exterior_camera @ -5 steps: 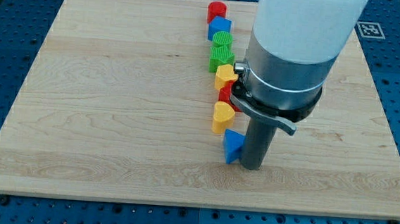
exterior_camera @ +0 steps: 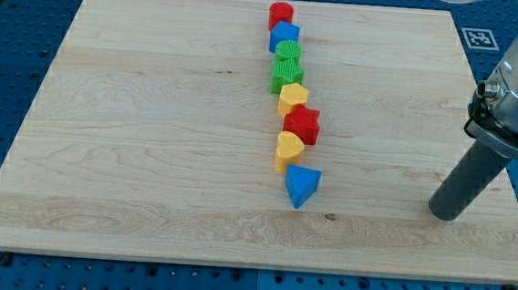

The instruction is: Move the red star to the left side slightly

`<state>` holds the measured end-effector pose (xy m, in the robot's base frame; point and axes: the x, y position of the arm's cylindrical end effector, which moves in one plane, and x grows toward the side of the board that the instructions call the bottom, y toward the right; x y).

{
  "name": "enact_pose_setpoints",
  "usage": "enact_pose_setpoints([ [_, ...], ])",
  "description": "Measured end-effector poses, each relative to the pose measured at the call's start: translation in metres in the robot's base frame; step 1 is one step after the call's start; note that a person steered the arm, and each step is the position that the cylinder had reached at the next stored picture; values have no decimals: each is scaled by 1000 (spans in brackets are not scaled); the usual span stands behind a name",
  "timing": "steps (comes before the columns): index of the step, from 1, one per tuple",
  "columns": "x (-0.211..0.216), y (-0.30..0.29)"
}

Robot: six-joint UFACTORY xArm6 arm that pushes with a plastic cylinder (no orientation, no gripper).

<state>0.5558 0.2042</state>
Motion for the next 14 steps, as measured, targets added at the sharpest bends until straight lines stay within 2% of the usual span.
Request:
enact_pose_setpoints([
  [2, 0, -2],
  [4, -61, -36],
  [6, -76, -55],
  [7, -80, -78],
  [14, -99, -110],
])
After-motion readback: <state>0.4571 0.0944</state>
